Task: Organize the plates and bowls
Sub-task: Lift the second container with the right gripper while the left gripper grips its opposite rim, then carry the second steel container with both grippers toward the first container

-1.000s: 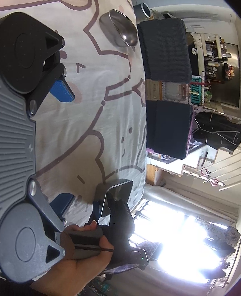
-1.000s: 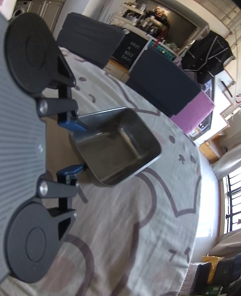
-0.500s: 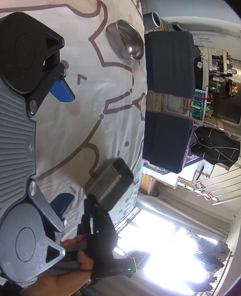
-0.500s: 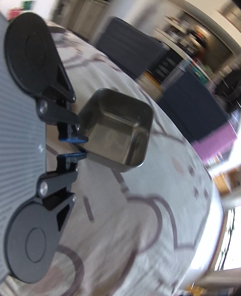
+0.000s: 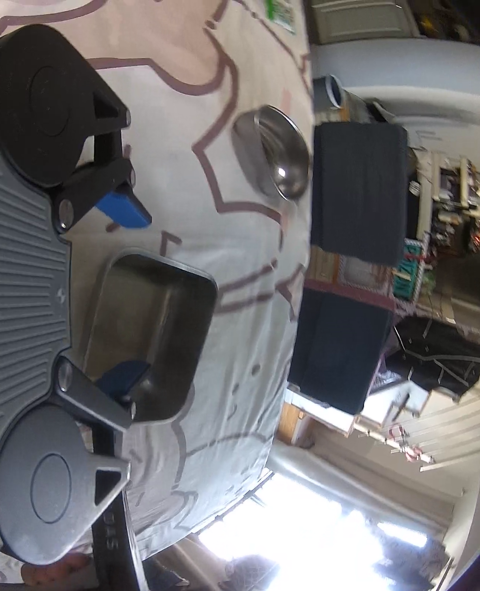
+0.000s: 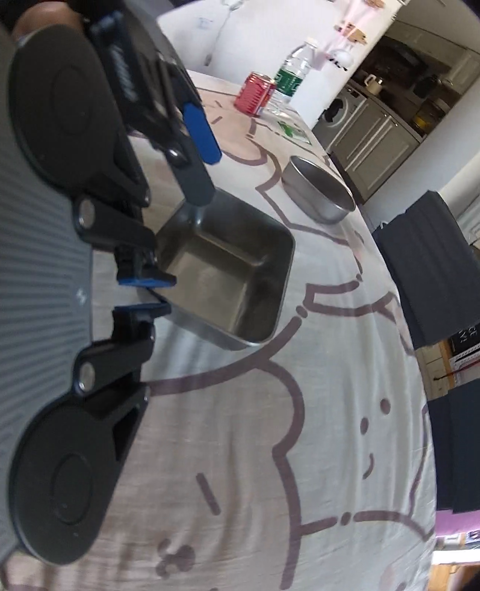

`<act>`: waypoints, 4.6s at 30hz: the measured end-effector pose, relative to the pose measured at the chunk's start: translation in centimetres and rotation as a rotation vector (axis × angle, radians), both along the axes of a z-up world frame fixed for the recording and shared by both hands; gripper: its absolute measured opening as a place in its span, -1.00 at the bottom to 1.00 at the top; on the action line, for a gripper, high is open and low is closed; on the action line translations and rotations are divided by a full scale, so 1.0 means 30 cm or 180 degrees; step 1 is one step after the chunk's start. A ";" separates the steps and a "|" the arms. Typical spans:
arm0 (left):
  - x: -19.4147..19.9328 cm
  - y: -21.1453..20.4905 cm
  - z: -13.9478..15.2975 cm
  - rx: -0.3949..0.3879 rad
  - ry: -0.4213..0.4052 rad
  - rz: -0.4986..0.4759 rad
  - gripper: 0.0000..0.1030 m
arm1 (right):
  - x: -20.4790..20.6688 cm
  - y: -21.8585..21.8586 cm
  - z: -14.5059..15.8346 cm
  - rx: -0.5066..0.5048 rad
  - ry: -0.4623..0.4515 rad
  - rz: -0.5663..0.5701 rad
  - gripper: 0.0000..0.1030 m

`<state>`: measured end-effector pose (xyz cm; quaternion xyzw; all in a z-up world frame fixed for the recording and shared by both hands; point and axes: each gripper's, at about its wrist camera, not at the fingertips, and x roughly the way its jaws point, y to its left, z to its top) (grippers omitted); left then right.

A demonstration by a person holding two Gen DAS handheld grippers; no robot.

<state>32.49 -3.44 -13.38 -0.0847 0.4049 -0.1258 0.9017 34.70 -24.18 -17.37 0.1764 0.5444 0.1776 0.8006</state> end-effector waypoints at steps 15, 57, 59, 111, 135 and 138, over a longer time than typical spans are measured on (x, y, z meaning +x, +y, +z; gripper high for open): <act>0.074 0.005 -0.064 -0.0324 0.0232 0.0091 -0.44 | -0.004 -0.103 0.028 -0.0228 -0.0457 -0.0629 -0.78; -0.337 -0.032 0.343 -0.0502 -0.0355 -0.0256 -0.82 | -0.431 -0.081 0.426 -0.0526 -0.1175 -0.0648 -0.89; -0.374 -0.036 0.354 -0.0527 -0.0369 -0.0302 -0.82 | -0.486 -0.088 0.449 -0.0565 -0.1234 -0.0684 -0.88; -0.441 -0.384 0.057 0.0478 0.0359 -0.1383 -0.74 | -0.643 -0.151 0.286 -0.1199 -0.0372 -0.0650 -0.23; -0.411 -0.405 0.030 0.0594 0.0451 -0.1403 -0.59 | -0.605 -0.138 0.232 -0.1299 -0.0164 -0.0522 -0.20; -0.412 -0.410 0.027 0.0619 0.0455 -0.1412 -0.57 | -0.602 -0.135 0.227 -0.1327 -0.0143 -0.0501 -0.19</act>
